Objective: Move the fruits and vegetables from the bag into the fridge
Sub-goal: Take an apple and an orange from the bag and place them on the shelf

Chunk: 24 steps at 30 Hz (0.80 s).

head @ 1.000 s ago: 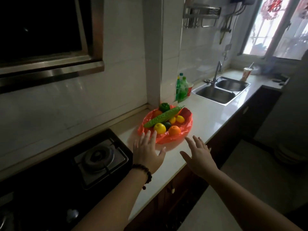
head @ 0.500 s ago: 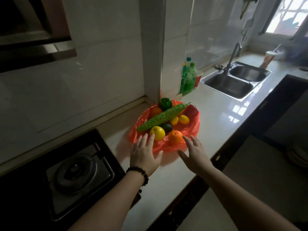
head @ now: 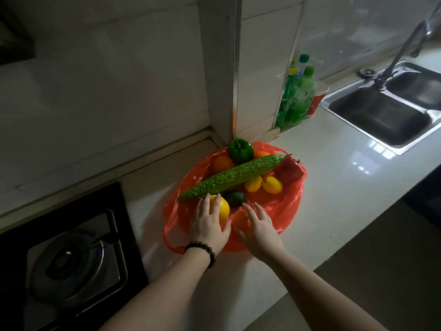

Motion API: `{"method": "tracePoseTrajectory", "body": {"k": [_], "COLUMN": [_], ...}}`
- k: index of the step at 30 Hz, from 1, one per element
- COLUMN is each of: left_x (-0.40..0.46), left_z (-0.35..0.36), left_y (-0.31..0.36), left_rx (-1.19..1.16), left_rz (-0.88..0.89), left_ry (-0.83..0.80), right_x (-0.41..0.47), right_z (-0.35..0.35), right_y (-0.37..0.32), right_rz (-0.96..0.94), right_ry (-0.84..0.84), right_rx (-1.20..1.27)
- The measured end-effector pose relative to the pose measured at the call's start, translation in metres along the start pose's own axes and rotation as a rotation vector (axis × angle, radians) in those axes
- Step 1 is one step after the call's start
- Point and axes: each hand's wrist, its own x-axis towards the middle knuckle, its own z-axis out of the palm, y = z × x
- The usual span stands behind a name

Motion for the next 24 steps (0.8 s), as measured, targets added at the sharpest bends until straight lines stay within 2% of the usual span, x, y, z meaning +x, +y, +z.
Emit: {"method": "tracePoseTrajectory", "body": {"k": [11,18,24], "left_x": [0.009,-0.014,-0.062], "left_z": [0.005,-0.034,-0.078], "left_y": [0.0,-0.024,-0.063], "left_rx": [-0.125,-0.218,-0.279], "left_rz": [-0.073,-0.146,-0.253], "left_ry": [0.047,0.242,0.426], "right_x": [0.009,0.005,-0.016], "right_z": [0.008,-0.007,0.003], "right_y": [0.009,-0.034,-0.095], "right_rz": [-0.049,-0.148,-0.287], "right_ry": [0.073,0.159,0.106], "right_rx": [0.05,0.132,0.147]}}
